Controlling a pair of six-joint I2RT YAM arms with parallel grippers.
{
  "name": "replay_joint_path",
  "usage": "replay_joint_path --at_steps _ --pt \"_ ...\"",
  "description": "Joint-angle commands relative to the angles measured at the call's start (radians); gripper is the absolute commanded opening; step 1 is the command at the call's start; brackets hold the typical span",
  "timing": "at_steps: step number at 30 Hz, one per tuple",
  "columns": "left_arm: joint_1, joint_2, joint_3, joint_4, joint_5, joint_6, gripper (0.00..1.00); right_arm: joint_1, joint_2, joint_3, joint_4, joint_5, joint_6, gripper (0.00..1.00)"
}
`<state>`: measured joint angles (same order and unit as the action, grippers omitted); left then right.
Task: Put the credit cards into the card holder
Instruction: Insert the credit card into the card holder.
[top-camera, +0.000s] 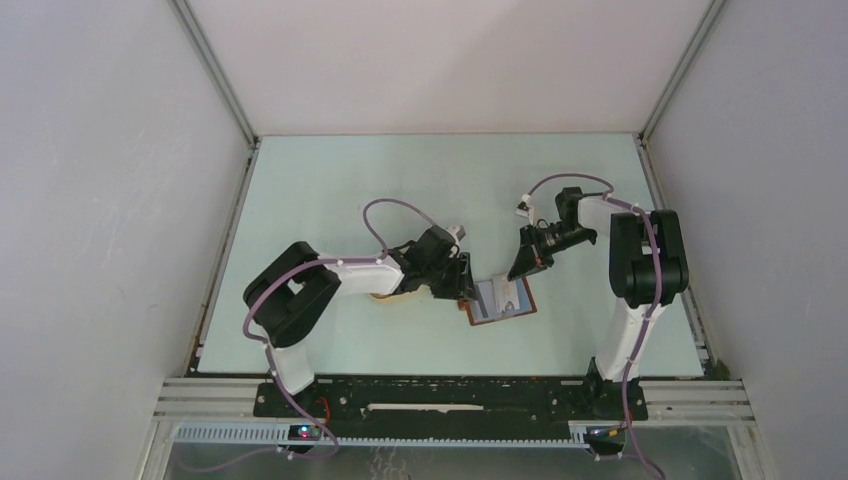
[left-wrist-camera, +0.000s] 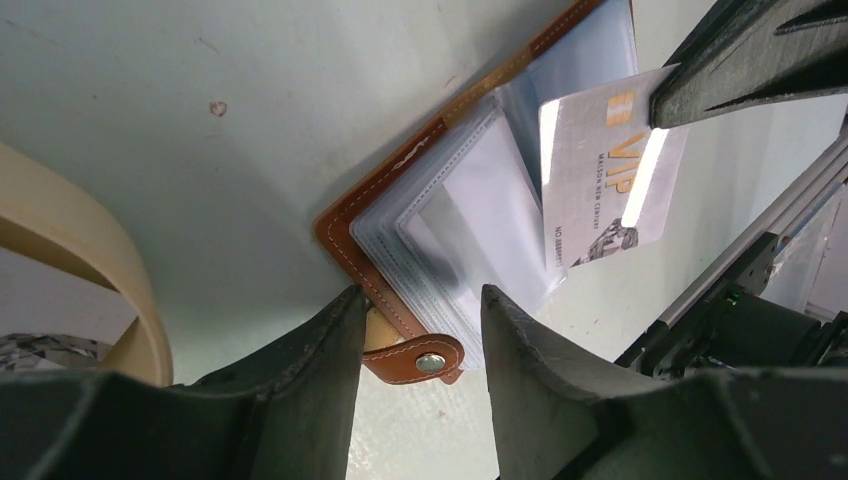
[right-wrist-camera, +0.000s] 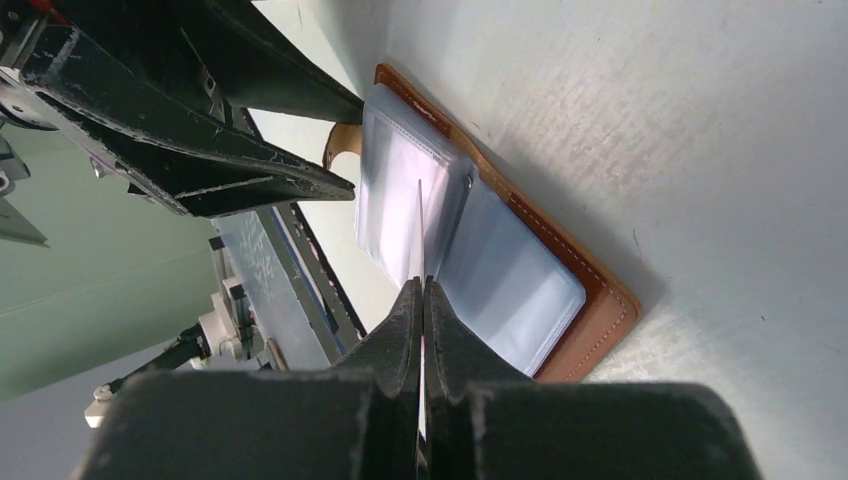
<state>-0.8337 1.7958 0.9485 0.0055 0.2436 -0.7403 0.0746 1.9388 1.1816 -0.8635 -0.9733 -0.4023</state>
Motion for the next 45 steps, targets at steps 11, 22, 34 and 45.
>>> replay_joint_path --at_steps 11,22,34,45 --pt "0.014 0.031 0.083 -0.044 0.003 0.045 0.51 -0.007 -0.016 -0.056 0.098 0.048 0.171 0.00" --pt "0.010 0.034 0.078 -0.030 0.019 0.044 0.50 -0.010 -0.001 -0.085 0.108 0.062 0.180 0.00" --pt "0.007 0.041 0.086 -0.027 0.037 0.045 0.49 0.011 0.020 -0.085 0.139 0.031 0.215 0.00" --pt "0.007 0.042 0.084 -0.020 0.042 0.041 0.49 0.035 0.050 -0.075 0.148 -0.007 0.223 0.00"
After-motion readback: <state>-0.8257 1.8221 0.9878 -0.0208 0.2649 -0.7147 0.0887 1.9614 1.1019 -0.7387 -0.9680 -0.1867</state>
